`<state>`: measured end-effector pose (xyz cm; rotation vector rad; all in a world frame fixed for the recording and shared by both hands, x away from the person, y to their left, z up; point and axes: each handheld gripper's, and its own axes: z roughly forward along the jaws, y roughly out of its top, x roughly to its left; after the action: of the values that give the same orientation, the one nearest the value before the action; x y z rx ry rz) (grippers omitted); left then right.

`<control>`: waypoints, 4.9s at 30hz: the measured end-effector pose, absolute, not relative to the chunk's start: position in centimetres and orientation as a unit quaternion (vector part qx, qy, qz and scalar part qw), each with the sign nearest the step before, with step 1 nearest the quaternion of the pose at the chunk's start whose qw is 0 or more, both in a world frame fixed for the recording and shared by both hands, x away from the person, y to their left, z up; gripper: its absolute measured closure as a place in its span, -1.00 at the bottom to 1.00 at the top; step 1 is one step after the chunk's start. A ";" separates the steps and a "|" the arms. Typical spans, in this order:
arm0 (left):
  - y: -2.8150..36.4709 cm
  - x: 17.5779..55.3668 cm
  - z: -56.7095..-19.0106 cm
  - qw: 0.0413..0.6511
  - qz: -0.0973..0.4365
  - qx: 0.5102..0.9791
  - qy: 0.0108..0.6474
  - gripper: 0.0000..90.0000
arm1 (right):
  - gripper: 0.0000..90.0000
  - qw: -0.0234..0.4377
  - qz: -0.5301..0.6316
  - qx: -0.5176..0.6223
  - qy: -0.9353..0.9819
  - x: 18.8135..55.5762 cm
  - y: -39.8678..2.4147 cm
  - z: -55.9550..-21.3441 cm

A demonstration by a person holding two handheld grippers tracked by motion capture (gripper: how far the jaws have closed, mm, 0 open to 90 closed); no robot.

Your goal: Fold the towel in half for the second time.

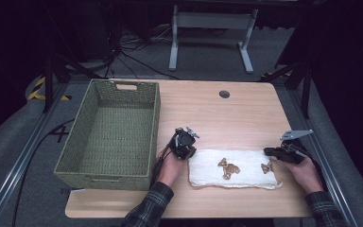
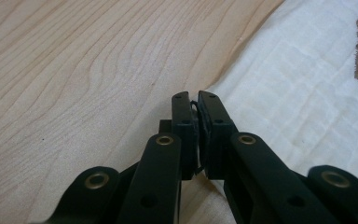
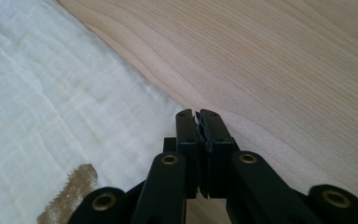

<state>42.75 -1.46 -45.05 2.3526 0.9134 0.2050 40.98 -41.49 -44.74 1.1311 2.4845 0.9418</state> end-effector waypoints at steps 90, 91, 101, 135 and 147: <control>-0.4 29.5 -42.1 0.434 0.046 0.865 0.247 0.45 | 0.57 0.151 0.410 0.353 0.827 33.1 -43.1 -41.3; -0.5 29.5 -42.1 0.432 0.041 0.865 0.251 0.42 | 0.55 0.150 0.413 0.353 0.826 33.0 -42.9 -41.1; -3.9 30.6 -43.0 0.422 0.022 0.878 0.223 0.27 | 0.48 0.096 0.420 0.285 0.856 33.3 -38.5 -41.8; -8.6 30.6 -42.4 0.387 0.031 0.906 0.166 0.95 | 0.99 0.073 0.390 0.212 0.893 33.0 -36.3 -42.1; -11.1 29.7 -45.9 0.367 -0.060 0.918 0.140 0.88 | 0.97 0.024 0.333 0.233 0.913 33.1 -36.7 -44.3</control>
<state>29.69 -11.12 -45.90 2.3574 0.3592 -0.1533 33.06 -36.68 -44.34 0.7199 2.8257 1.0309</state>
